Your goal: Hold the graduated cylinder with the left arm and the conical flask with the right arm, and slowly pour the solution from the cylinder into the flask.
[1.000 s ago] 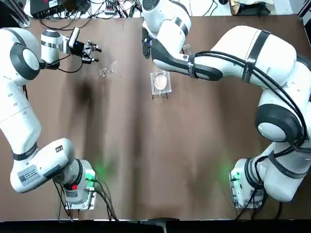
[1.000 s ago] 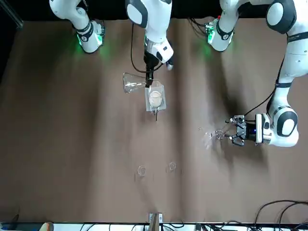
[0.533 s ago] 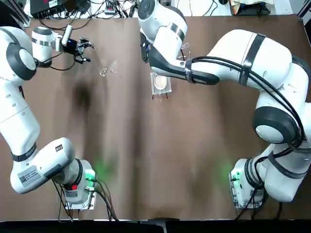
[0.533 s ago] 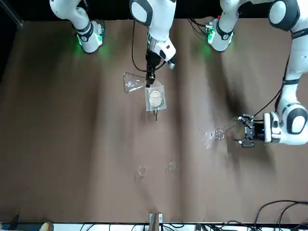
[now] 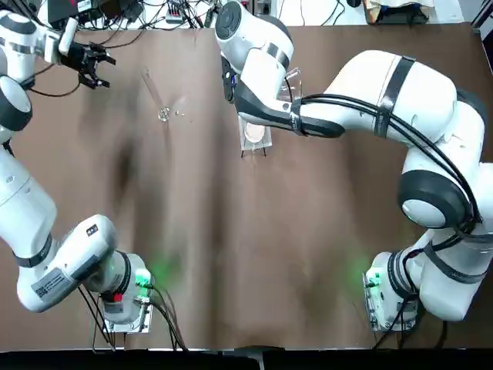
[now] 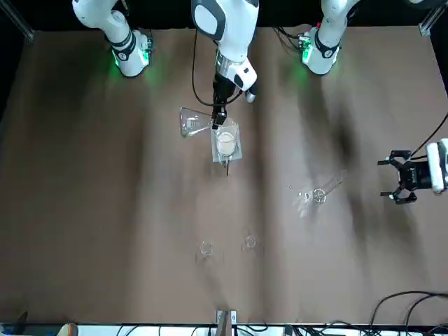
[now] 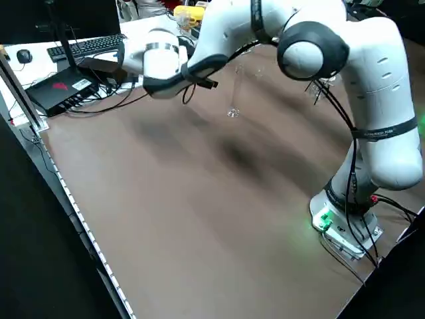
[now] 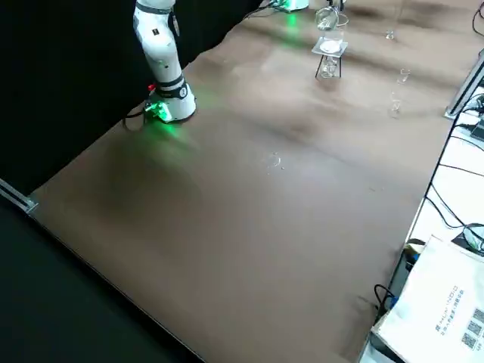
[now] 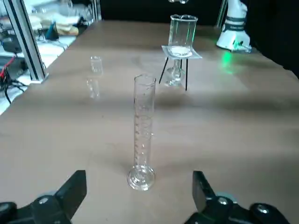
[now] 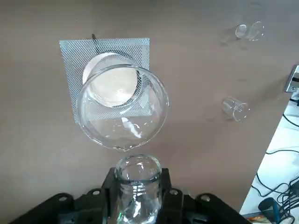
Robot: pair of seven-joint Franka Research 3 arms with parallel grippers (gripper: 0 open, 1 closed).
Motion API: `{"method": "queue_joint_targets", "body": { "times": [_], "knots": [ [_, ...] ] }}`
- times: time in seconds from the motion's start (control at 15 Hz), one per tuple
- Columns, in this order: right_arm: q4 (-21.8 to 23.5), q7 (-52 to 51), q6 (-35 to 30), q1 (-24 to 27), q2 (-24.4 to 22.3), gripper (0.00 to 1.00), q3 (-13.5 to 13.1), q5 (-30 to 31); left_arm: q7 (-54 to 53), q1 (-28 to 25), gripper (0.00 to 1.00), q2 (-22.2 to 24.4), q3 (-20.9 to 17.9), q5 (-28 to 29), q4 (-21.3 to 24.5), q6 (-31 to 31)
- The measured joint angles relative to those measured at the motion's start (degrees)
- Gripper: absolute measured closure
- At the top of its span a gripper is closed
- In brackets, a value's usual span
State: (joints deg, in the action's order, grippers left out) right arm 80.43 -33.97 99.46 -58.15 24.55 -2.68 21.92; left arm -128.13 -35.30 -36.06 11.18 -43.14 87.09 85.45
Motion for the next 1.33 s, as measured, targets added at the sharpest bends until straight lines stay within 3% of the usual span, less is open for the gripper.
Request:
{"method": "queue_joint_targets", "body": {
  "times": [0.27,0.73,1.07,1.33],
  "knots": [
    [0.0,0.0,-0.1,-0.3,0.1,0.61,0.0,0.8,11.4,1.7,0.00,6.0,0.5,4.1,0.0,0.1],
    [0.0,0.0,-0.2,-0.9,0.8,0.61,0.0,2.1,33.8,10.2,0.00,13.9,0.7,10.8,0.0,6.0],
    [-0.3,0.0,-0.2,-0.9,1.1,0.61,0.0,2.2,51.8,15.5,0.00,15.2,1.0,17.7,0.0,8.2],
    [-0.3,0.0,-0.2,-0.9,1.1,0.61,0.0,2.2,68.4,16.8,0.00,17.0,3.5,25.7,0.0,8.6]
  ]
}}
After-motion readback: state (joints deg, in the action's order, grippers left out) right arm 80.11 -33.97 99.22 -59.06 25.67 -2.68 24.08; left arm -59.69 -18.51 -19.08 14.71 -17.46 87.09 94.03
